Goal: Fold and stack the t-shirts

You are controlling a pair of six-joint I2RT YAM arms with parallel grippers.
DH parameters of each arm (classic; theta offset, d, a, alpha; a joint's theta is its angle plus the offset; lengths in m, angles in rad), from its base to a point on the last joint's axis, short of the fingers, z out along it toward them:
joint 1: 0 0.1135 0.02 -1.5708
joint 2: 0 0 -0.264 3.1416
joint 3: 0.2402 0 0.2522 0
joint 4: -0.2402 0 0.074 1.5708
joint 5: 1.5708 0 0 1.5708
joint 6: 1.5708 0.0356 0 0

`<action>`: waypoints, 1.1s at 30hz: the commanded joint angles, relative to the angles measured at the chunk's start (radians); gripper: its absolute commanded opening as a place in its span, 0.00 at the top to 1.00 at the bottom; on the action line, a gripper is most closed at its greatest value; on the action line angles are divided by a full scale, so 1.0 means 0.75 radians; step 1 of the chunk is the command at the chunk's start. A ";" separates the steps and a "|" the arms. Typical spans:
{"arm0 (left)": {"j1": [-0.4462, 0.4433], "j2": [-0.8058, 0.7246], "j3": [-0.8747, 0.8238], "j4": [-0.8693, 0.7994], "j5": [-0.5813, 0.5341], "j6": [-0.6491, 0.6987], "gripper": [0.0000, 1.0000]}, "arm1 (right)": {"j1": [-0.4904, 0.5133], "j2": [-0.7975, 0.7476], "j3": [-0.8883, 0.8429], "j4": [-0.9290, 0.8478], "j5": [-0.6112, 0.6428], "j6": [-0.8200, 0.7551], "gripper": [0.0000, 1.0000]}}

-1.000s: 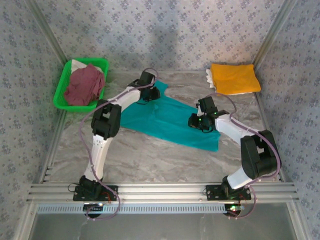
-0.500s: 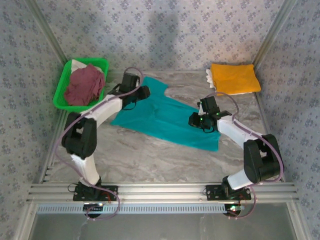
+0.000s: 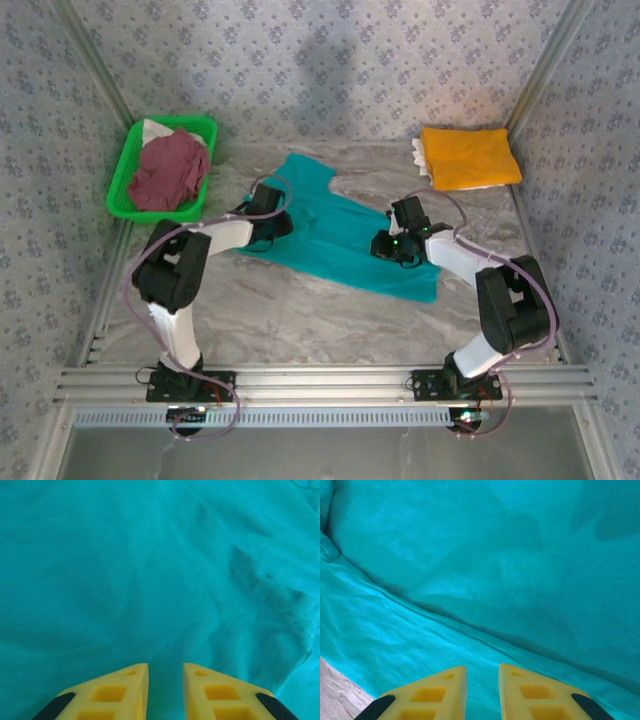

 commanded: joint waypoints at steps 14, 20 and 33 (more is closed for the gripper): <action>-0.029 0.240 0.499 0.012 0.207 0.090 0.68 | 0.010 -0.070 0.000 -0.034 0.050 -0.022 0.74; 0.013 -0.053 0.250 0.079 0.157 0.068 0.59 | 0.012 -0.068 0.013 -0.027 0.050 -0.014 0.73; 0.274 -0.365 -0.364 -0.010 0.132 0.057 0.59 | 0.167 0.126 0.106 -0.134 0.160 -0.024 0.74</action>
